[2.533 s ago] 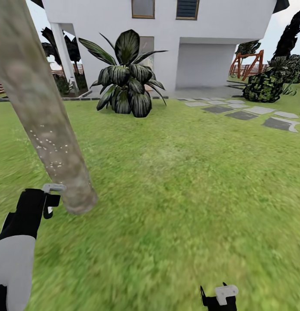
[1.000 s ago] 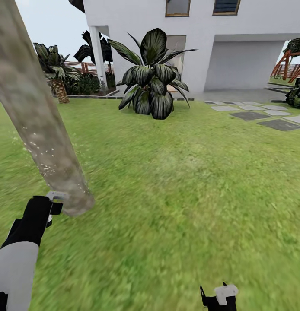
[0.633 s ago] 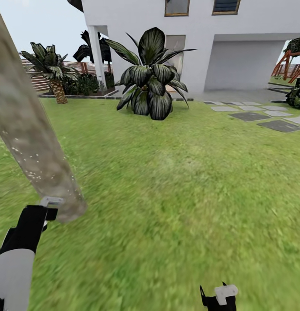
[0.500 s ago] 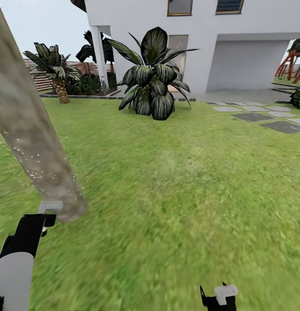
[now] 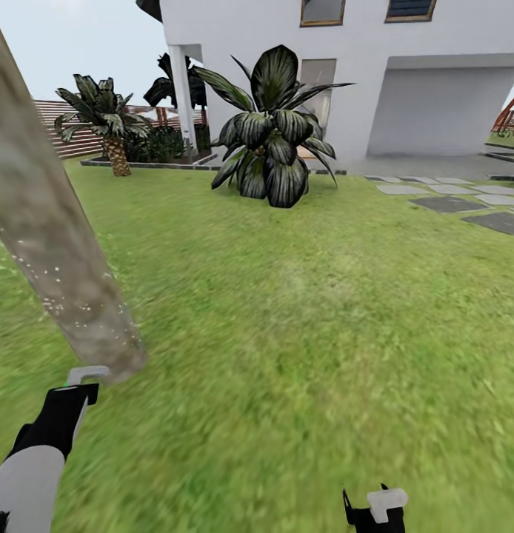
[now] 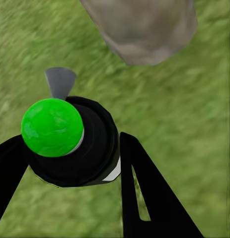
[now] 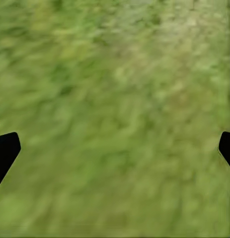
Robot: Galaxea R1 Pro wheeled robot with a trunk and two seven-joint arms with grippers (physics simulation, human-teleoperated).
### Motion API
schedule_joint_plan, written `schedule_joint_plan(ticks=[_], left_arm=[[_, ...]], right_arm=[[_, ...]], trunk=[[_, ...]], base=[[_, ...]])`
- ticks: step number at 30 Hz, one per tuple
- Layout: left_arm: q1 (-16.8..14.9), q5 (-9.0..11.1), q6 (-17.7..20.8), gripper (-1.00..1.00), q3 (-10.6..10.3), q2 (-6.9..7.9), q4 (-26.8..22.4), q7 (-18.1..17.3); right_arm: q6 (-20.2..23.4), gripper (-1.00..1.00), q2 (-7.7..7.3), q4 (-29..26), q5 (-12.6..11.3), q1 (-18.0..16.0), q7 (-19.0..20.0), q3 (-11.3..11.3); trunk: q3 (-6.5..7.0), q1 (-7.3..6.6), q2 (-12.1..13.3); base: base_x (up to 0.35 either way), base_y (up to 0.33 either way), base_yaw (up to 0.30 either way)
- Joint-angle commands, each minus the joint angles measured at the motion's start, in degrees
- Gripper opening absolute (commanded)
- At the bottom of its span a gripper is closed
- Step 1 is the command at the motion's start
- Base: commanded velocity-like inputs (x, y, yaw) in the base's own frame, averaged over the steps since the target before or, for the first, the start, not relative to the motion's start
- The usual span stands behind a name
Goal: In the garden, pick up the pesticide atomizer on the floor and spray pesticide onto both trees until each tree trunk is fully covered.
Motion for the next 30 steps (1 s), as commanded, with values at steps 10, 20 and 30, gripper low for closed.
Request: schedule_joint_plan(ticks=[10, 20, 30], left_arm=[[0.00, 0.03, 0.18, -1.00, -0.01, 0.01, 0.35, 0.01], [0.00, 0.03, 0.17, -1.00, -0.20, -0.17, 0.35, 0.03], [0.00, 0.03, 0.17, -1.00, -0.25, -0.17, 0.35, 0.03]], right_arm=[[0.00, 1.00, 0.00, 0.00, 0.00, -0.01, -0.09, 0.00], [0.00, 1.00, 0.00, 0.00, 0.00, -0.02, -0.09, 0.00], [0.00, 1.00, 0.00, 0.00, 0.00, -0.01, -0.09, 0.06]], trunk=[[0.00, 0.00, 0.00], [0.00, 0.00, 0.00], [0.00, 0.00, 0.00]], base=[[0.328, -0.023, 0.184], [0.079, -0.225, 0.108], [0.014, -0.273, 0.157]])
